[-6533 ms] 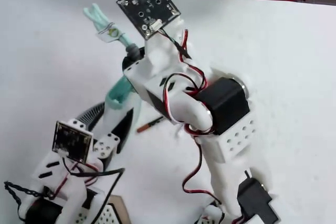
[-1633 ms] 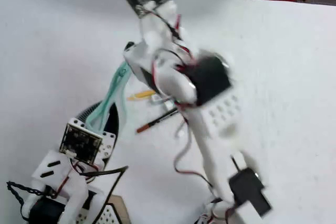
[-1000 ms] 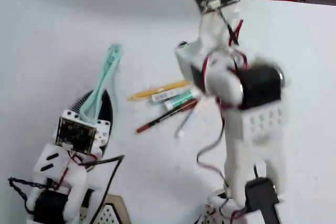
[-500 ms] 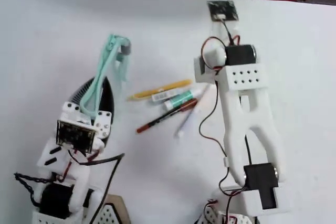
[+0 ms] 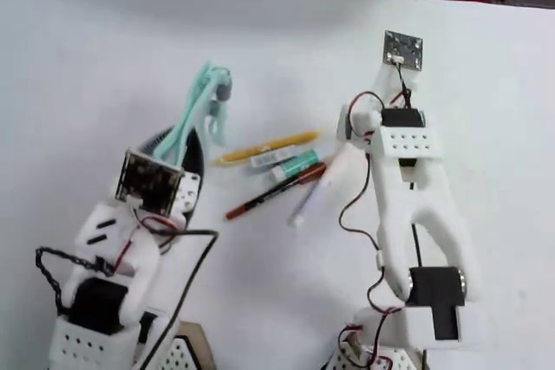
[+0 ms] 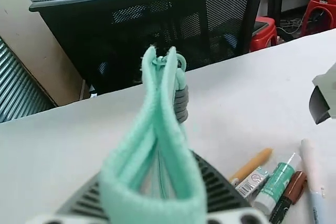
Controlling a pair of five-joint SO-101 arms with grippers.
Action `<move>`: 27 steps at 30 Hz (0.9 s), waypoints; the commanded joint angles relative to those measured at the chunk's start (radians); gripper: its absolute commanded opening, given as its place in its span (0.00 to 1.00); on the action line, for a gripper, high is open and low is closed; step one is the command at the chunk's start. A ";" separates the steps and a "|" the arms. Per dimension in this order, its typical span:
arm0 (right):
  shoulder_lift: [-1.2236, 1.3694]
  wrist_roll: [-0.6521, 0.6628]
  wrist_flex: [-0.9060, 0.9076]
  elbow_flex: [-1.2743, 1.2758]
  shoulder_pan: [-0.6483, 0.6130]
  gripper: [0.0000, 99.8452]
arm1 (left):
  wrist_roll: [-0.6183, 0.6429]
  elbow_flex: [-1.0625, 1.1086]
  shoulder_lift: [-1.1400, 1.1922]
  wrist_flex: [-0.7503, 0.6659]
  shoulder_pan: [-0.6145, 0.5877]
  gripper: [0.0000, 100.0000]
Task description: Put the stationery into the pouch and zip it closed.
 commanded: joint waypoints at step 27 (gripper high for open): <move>0.561 -0.120 0.159 -0.502 -0.051 0.20 | 0.032 0.114 -0.285 0.181 -0.099 0.20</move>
